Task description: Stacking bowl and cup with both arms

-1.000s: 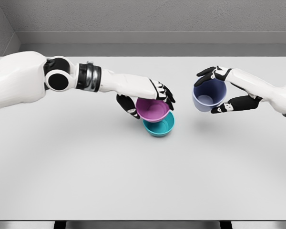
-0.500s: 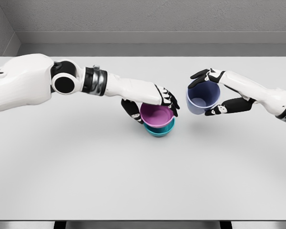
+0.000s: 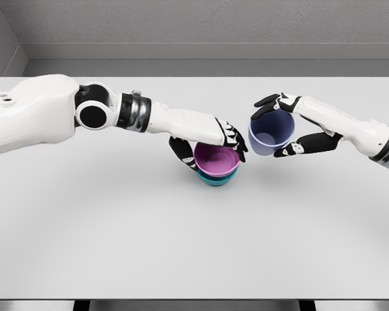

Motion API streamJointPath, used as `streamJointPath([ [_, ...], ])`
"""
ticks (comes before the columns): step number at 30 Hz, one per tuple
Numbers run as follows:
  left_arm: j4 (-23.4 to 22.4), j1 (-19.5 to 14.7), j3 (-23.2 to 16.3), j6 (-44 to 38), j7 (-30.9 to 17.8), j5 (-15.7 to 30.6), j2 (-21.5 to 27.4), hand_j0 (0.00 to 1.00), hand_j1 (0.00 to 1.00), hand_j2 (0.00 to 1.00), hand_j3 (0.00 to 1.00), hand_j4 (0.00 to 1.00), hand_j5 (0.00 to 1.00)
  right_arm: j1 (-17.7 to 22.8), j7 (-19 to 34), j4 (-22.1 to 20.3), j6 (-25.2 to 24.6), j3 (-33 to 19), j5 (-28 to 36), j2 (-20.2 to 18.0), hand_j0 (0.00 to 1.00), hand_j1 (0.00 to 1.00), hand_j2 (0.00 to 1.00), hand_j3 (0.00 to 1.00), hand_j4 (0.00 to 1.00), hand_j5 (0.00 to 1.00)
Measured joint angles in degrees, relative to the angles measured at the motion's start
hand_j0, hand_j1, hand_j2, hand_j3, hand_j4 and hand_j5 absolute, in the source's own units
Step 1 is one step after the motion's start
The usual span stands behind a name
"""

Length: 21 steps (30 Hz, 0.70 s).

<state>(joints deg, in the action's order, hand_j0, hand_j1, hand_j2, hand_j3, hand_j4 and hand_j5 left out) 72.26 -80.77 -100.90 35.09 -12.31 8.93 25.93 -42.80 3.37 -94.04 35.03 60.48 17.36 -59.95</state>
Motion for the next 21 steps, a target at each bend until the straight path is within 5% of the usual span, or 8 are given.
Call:
streamJointPath([
  [21,-1.14,0.18,-0.01,-0.01,0.02,-0.03,-0.14,0.76,0.76,0.76,0.76,0.76,0.76,0.00,0.00,0.07,0.00,-0.04,0.02,0.80,0.69,0.69,0.69,0.69,0.69,0.69],
])
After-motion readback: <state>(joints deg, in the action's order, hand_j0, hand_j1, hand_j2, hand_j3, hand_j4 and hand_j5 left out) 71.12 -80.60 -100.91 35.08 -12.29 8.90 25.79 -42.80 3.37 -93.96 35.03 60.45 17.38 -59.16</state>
